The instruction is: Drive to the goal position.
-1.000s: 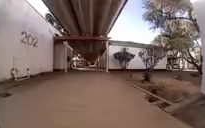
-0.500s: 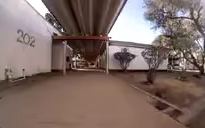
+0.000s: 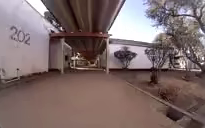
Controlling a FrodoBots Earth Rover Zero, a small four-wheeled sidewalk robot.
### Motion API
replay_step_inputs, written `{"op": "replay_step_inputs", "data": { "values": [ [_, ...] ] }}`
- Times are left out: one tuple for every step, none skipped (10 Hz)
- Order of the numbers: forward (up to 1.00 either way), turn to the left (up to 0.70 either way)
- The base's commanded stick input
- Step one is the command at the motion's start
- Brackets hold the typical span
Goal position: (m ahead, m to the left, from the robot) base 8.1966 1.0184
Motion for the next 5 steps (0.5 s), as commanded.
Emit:
{"op": "replay_step_inputs", "data": {
  "values": [
    [0.70, 0.00],
    [0.70, 0.00],
    [0.70, 0.00],
    [0.70, 0.00],
    [0.70, 0.00]
  ]
}}
